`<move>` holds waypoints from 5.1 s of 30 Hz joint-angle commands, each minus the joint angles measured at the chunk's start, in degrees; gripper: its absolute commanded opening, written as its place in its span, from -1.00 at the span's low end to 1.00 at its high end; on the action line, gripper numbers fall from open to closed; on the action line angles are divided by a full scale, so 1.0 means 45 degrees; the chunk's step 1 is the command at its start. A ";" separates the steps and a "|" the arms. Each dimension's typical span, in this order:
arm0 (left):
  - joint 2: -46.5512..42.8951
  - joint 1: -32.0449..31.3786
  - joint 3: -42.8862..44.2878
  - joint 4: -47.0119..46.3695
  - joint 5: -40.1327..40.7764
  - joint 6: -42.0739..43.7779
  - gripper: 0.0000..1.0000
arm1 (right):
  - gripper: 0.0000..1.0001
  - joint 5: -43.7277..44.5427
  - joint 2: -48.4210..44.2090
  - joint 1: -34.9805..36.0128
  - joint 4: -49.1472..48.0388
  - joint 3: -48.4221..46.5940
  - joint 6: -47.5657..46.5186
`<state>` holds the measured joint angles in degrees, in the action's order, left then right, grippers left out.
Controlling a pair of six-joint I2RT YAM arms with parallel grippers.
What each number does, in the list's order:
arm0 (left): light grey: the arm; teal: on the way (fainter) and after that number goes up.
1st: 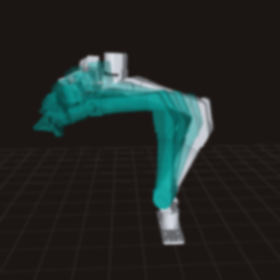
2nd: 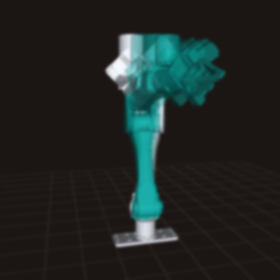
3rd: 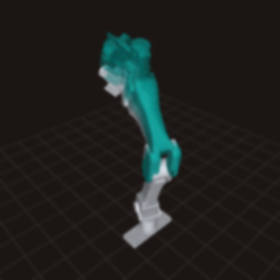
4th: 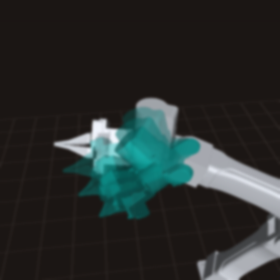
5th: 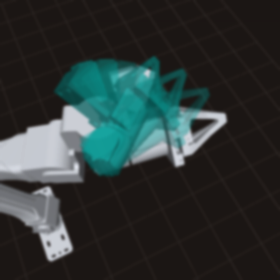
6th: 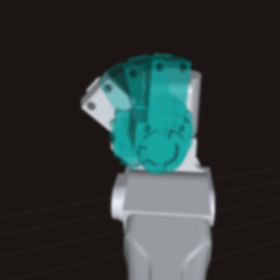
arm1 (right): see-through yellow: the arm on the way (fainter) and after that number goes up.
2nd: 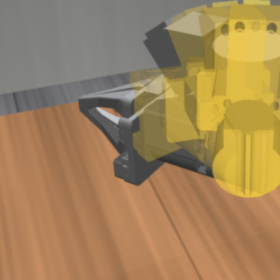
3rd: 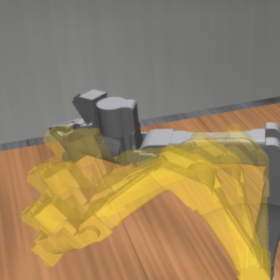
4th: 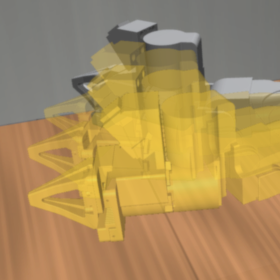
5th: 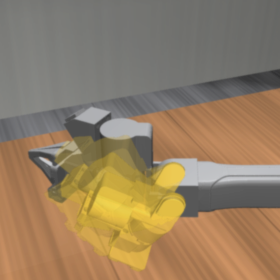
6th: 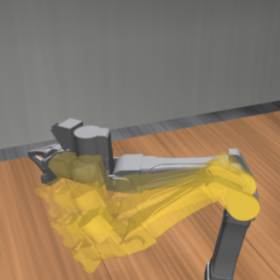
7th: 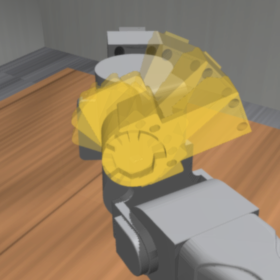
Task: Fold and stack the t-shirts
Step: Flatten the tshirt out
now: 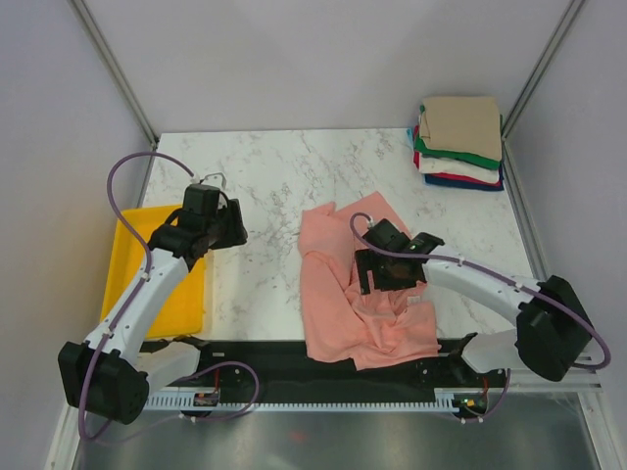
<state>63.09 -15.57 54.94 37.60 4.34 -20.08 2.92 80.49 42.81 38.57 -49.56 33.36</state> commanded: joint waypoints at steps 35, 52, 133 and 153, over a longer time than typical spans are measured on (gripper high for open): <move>-0.0329 -0.0035 0.0018 -0.0173 -0.0320 0.0379 0.21 | 0.45 0.1852 1.1722 -0.5333 -0.0504 -1.3010 -0.3000; -0.0036 -0.0035 0.0096 -0.0193 -0.0183 0.0418 0.20 | -1.00 0.0367 0.8895 -0.4007 0.0374 -1.5879 -0.4972; 0.7392 -0.2477 1.2129 0.0979 0.4835 0.0553 -0.96 | -1.00 0.5932 -0.5033 -0.3224 0.0199 -0.3980 -0.1514; -0.1791 -0.2496 1.1717 0.0999 0.4331 0.2430 -0.96 | -1.00 0.5331 -1.1674 -0.3263 -0.2631 -0.7932 -0.5909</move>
<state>56.95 -26.79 106.32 42.46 25.36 -13.52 29.52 29.61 28.47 31.62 -84.40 12.10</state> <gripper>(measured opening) 0.030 0.010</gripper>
